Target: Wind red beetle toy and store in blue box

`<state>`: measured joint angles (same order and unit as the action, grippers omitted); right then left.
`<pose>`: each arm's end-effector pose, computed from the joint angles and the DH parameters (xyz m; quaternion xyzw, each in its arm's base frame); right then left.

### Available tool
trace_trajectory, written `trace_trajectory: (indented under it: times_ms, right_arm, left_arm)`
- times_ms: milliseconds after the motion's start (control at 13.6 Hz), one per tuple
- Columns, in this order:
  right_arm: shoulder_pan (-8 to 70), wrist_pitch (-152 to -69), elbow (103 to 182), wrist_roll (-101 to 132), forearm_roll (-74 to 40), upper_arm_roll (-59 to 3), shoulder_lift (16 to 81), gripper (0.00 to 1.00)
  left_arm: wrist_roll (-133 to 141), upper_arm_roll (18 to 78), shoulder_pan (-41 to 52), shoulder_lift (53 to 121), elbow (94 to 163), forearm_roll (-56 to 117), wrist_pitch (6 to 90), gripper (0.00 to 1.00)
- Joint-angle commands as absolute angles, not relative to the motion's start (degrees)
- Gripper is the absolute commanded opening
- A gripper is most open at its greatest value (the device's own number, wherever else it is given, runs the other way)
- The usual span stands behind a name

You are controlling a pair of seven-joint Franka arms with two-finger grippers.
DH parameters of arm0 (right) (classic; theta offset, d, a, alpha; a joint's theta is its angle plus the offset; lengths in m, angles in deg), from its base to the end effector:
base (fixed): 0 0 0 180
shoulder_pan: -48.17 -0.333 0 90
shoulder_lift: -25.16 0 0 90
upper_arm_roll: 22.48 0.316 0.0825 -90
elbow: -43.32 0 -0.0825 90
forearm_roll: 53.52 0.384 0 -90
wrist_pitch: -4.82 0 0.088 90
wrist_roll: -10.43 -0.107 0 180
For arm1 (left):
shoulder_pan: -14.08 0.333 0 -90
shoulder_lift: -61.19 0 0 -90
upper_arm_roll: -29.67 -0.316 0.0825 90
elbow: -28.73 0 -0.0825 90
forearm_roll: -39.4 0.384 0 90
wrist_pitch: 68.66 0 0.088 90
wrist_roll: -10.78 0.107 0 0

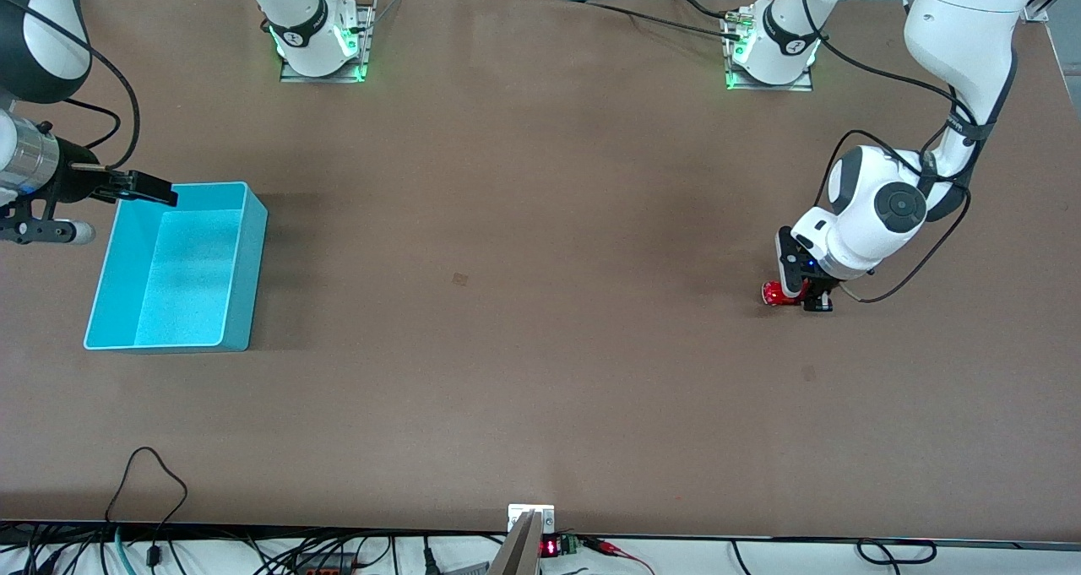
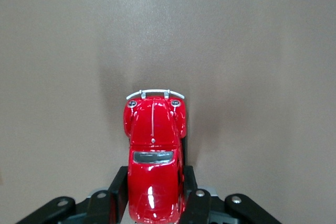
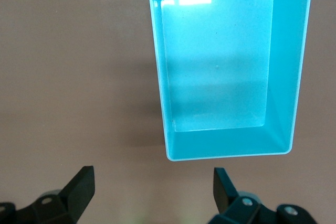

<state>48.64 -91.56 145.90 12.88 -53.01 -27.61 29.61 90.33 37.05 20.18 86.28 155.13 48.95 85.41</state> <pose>0.5623 -0.0530 0.4868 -0.9953 0.0285 0.0924 0.0074 0.5571 -0.0192 0.1853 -0.7157 0.6978 -0.0131 0.0251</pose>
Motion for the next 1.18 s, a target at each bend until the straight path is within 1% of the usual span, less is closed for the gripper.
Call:
trace_trajectory:
  times_ms: [0,516,1107]
  right_arm:
    - [48.79,-91.33,147.03,12.71,-52.2,-27.31,28.32,1.0]
    - [48.79,-91.24,146.94,12.8,-52.2,-27.31,28.41,1.0]
    - [48.79,-91.15,146.94,12.8,-52.2,-27.31,28.41,1.0]
  left_arm:
    - [91.81,37.15,20.94,87.2,155.3,49.69,85.15,0.41]
    - [99.01,35.65,24.53,89.66,154.51,49.86,85.06,0.41]
    - [105.87,35.39,35.25,93.09,151.6,50.04,85.06,0.41]
